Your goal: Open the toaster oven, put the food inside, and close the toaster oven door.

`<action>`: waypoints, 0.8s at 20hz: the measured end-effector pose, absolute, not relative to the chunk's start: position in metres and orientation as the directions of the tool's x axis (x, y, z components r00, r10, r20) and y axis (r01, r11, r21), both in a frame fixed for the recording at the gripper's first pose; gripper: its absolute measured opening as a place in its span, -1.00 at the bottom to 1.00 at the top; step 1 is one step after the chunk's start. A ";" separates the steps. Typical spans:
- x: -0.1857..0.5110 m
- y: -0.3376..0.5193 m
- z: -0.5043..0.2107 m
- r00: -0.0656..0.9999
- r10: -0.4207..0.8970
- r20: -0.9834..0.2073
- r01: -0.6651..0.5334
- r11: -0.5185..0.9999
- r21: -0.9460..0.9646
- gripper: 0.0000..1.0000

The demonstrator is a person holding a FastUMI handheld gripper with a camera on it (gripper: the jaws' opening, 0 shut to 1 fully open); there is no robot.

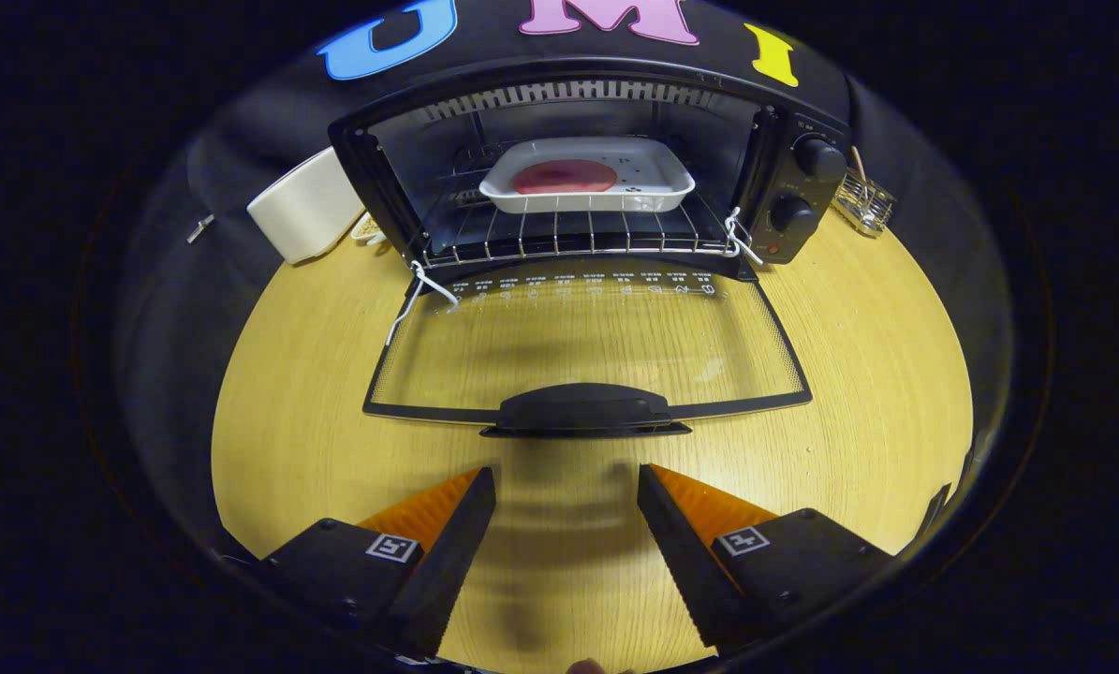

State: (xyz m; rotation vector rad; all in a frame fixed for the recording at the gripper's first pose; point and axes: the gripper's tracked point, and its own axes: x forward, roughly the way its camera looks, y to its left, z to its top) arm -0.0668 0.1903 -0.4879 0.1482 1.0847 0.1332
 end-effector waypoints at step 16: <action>-0.050 0.191 -0.495 0.491 0.101 -0.866 -0.009 0.994 0.110 0.98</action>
